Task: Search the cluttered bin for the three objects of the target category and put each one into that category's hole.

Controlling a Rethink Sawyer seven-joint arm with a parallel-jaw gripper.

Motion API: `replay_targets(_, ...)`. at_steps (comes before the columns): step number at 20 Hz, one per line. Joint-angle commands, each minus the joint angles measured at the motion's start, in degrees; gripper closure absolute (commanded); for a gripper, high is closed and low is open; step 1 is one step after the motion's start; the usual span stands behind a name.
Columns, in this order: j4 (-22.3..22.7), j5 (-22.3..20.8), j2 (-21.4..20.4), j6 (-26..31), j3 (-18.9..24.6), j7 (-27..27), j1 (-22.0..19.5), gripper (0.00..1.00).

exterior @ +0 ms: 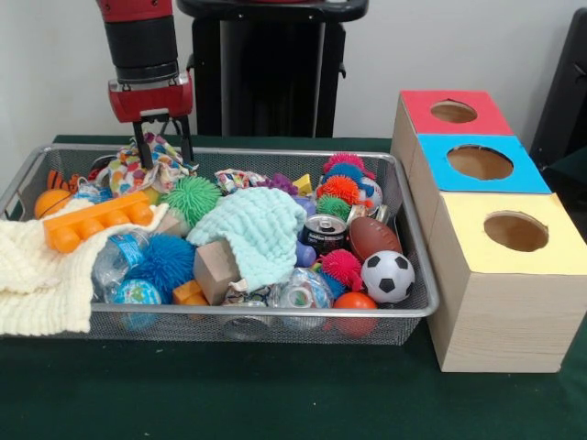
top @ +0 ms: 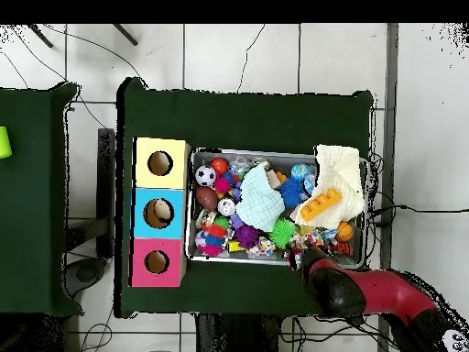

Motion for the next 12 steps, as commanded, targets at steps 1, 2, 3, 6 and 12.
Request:
replay_targets(1,0.16,-4.05,2.41,-2.25,-1.03,0.89,-2.29,0.00)
replay_targets(2,0.19,-4.13,2.39,-2.32,-1.05,0.93,-2.36,0.00)
replay_targets(3,0.16,-4.18,2.52,-2.30,-1.00,0.86,-2.46,0.00)
replay_targets(6,0.42,-4.31,2.45,-2.63,-1.22,1.17,-2.42,0.00)
replay_targets(12,-0.55,-5.49,2.88,-3.84,-3.14,2.35,-0.52,0.00)
